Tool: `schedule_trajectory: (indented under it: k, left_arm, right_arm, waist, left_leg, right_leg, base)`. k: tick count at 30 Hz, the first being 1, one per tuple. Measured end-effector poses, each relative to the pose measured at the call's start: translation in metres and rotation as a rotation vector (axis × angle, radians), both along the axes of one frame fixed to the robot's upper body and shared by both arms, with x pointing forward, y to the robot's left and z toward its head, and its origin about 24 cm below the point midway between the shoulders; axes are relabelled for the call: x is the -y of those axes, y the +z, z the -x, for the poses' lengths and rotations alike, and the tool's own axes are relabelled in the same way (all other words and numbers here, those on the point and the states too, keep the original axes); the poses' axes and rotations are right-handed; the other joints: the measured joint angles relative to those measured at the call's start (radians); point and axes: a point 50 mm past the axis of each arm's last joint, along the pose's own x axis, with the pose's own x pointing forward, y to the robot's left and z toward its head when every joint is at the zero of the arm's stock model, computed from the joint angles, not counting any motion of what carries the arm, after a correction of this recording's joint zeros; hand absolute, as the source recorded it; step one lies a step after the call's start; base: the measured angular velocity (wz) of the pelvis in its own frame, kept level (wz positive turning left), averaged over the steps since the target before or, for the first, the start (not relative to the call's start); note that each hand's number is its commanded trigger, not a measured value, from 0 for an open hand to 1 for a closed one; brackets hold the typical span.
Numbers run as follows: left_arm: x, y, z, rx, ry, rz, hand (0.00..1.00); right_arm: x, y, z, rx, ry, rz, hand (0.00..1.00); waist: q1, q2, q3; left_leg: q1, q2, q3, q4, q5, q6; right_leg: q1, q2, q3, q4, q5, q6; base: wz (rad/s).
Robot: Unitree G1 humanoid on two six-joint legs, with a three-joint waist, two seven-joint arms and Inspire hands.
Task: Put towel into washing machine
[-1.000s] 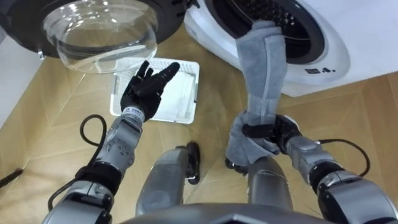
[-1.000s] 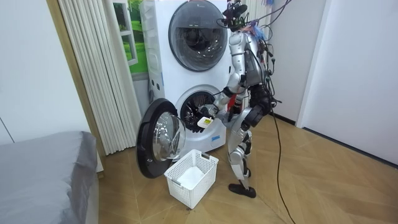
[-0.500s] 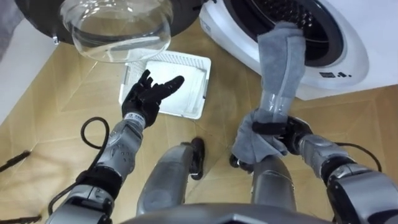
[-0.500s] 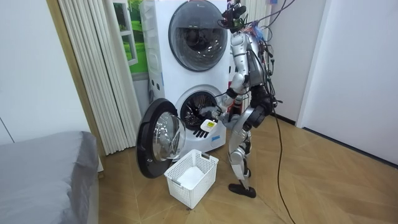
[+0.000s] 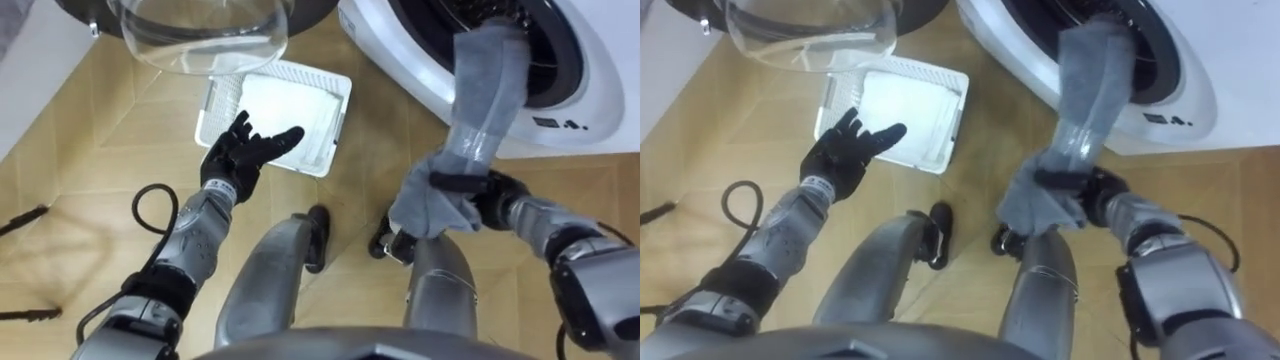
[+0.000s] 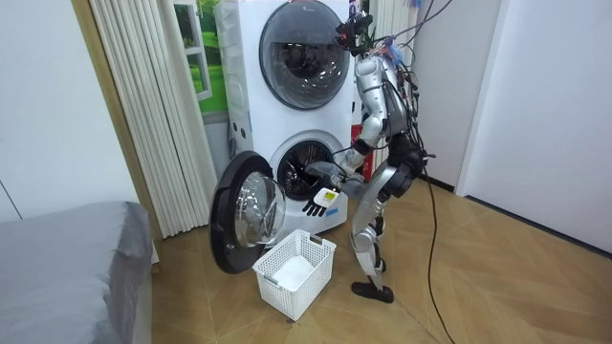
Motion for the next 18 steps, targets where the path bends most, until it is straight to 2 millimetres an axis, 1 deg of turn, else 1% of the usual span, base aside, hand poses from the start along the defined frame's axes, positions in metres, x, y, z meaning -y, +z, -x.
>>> schedule_trajectory:
  k: [1, 3, 4, 5, 6, 7, 8, 9, 11, 14, 15, 18]
  left_arm:
    - [-0.002, 0.002, 0.001, 0.009, -0.001, -0.003, 0.0]
    - [-0.003, 0.002, 0.005, 0.014, 0.001, -0.003, 0.0]
    - [-0.005, 0.001, 0.009, 0.012, 0.0, -0.01, 0.0]
    - [-0.007, 0.0, 0.011, 0.009, -0.005, -0.023, 0.0]
    - [-0.008, 0.0, 0.012, 0.008, -0.005, -0.026, 0.0]
    - [-0.009, 0.001, 0.011, 0.012, -0.01, -0.04, 0.0]
    - [-0.011, 0.003, 0.011, 0.022, -0.018, -0.056, 0.0]
    - [-0.012, 0.005, 0.01, 0.032, -0.02, -0.06, 0.0]
    - [-0.016, 0.009, 0.01, 0.053, -0.022, -0.066, 0.0]
    - [-0.021, 0.01, 0.01, 0.056, -0.023, -0.084, 0.0]
    - [-0.023, 0.01, 0.011, 0.052, -0.021, -0.089, 0.0]
    - [-0.029, 0.008, 0.015, 0.039, -0.004, -0.101, 0.0]
  right_arm:
    - [0.005, 0.007, -0.006, 0.031, -0.034, -0.02, 1.0]
    - [0.009, 0.013, -0.011, 0.053, -0.05, -0.043, 1.0]
    - [0.009, 0.016, -0.014, 0.069, -0.048, -0.051, 1.0]
    - [0.01, 0.018, -0.015, 0.076, -0.062, -0.069, 1.0]
    - [0.01, 0.019, -0.016, 0.079, -0.065, -0.077, 1.0]
    - [0.012, 0.023, -0.019, 0.087, -0.063, -0.085, 1.0]
    - [0.014, 0.028, -0.024, 0.094, -0.062, -0.086, 1.0]
    - [0.015, 0.031, -0.026, 0.099, -0.062, -0.087, 1.0]
    - [0.017, 0.04, -0.034, 0.131, -0.077, -0.106, 1.0]
    - [0.014, 0.044, -0.039, 0.151, -0.105, -0.158, 1.0]
    - [0.014, 0.045, -0.04, 0.155, -0.11, -0.17, 1.0]
    - [0.007, 0.055, -0.051, 0.185, -0.11, -0.212, 1.0]
  waist:
    - [-0.001, -0.01, 0.0009]
    - [0.0, -0.023, -0.003]
    - [-0.002, -0.034, -0.0026]
    - [-0.001, -0.05, -0.0037]
    - [-0.001, -0.058, -0.0036]
    - [-0.001, -0.072, -0.003]
    - [-0.001, -0.086, -0.0051]
    - [-0.002, -0.092, -0.0051]
    - [-0.002, -0.113, -0.0049]
    - [-0.002, -0.131, -0.0047]
    - [-0.003, -0.134, -0.0047]
    - [-0.02, -0.144, -0.006]
  left_leg:
    - [-0.011, 0.003, 0.0, 0.008, 0.0, 0.0]
    - [-0.012, 0.008, 0.002, 0.014, -0.001, -0.002]
    - [-0.008, 0.011, 0.002, 0.017, 0.0, -0.004]
    - [-0.007, 0.011, 0.002, 0.019, 0.001, -0.006]
    - [-0.007, 0.012, 0.002, 0.022, 0.001, -0.006]
    - [-0.009, 0.012, 0.001, 0.026, 0.001, -0.007]
    - [-0.009, 0.012, 0.001, 0.027, 0.002, -0.009]
    - [-0.009, 0.012, 0.001, 0.027, 0.003, -0.009]
    - [-0.009, 0.012, 0.003, 0.029, 0.005, -0.008]
    - [-0.01, 0.012, 0.003, 0.034, 0.005, -0.007]
    - [-0.011, 0.012, 0.003, 0.035, 0.004, -0.007]
    - [-0.016, 0.013, 0.003, 0.044, 0.003, -0.005]
  right_leg:
    - [-0.008, 0.001, 0.0, 0.003, 0.0, -0.003]
    - [-0.007, 0.006, 0.001, 0.003, 0.004, -0.008]
    - [-0.002, 0.007, -0.001, 0.004, 0.006, -0.012]
    - [-0.001, 0.007, -0.001, 0.008, 0.007, -0.014]
    - [-0.002, 0.007, -0.001, 0.011, 0.007, -0.015]
    - [-0.003, 0.006, -0.001, 0.014, 0.007, -0.016]
    - [-0.003, 0.007, -0.001, 0.013, 0.008, -0.019]
    - [-0.002, 0.006, -0.001, 0.013, 0.009, -0.019]
    - [-0.002, 0.005, -0.001, 0.015, 0.013, -0.019]
    - [-0.002, 0.005, 0.0, 0.015, 0.015, -0.019]
    - [-0.002, 0.006, 0.0, 0.016, 0.015, -0.019]
    - [-0.004, 0.005, 0.0, 0.018, 0.016, -0.017]
  base:
    - [0.0]
    - [-0.03]
    - [-0.04]
    - [0.0]
    - [0.0]
    - [0.0]
    - [0.0]
    - [0.0]
    - [0.0]
    - [0.0]
    - [0.0]
    - [0.0]
